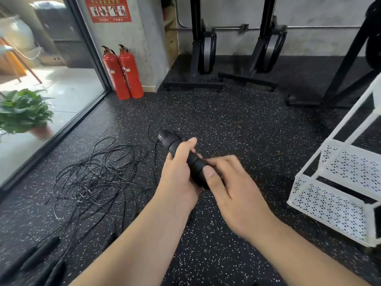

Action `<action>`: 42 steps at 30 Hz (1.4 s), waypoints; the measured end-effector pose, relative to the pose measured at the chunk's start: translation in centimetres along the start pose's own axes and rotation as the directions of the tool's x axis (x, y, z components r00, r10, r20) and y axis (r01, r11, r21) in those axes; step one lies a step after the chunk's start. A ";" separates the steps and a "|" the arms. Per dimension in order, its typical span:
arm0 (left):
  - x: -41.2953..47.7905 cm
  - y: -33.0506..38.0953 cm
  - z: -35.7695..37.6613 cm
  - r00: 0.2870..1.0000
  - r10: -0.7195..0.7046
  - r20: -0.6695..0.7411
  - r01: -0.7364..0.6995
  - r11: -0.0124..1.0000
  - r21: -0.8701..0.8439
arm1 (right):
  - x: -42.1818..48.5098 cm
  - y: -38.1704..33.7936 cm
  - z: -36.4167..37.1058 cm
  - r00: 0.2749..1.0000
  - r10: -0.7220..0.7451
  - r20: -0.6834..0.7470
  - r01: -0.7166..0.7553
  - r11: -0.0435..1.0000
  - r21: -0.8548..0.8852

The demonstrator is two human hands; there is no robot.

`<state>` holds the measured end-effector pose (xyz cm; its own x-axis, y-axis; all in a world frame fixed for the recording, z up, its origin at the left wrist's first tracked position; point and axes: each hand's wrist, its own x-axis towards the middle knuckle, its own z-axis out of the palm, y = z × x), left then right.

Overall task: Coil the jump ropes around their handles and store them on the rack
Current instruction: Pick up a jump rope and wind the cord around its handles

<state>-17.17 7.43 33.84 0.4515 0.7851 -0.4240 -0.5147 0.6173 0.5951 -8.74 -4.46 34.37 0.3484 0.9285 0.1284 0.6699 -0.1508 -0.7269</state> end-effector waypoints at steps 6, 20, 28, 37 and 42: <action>-1.9 -1.7 0.9 0.991 -0.089 -0.096 0.088 0.996 -0.015 | -0.1 0.3 1.5 0.992 0.020 -0.128 -0.029 0.997 -0.074; -2.0 -0.5 0.0 0.990 0.119 0.077 -0.137 0.660 0.738 | 3.5 4.7 -3.9 0.949 0.288 -0.125 -0.274 0.954 0.121; -2.5 -0.8 -2.4 0.670 -0.028 0.742 -0.428 -0.831 0.356 | 2.3 3.8 -4.5 0.930 0.161 0.330 -0.186 0.982 0.044; -3.3 -0.1 -1.5 0.746 0.077 0.662 -0.403 -0.739 0.540 | 2.0 3.0 -5.5 0.922 0.157 0.355 -0.274 0.911 0.309; -3.2 1.0 -1.3 0.832 0.126 0.541 -0.344 -0.648 0.680 | 1.9 3.3 -5.5 0.920 0.221 0.324 -0.319 0.903 0.288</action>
<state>-20.07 5.64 34.94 0.7046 0.7036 0.0916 0.6738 -0.7040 0.2246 -2.23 -5.02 35.92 0.2567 0.9306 -0.2610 0.3048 -0.3342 -0.8919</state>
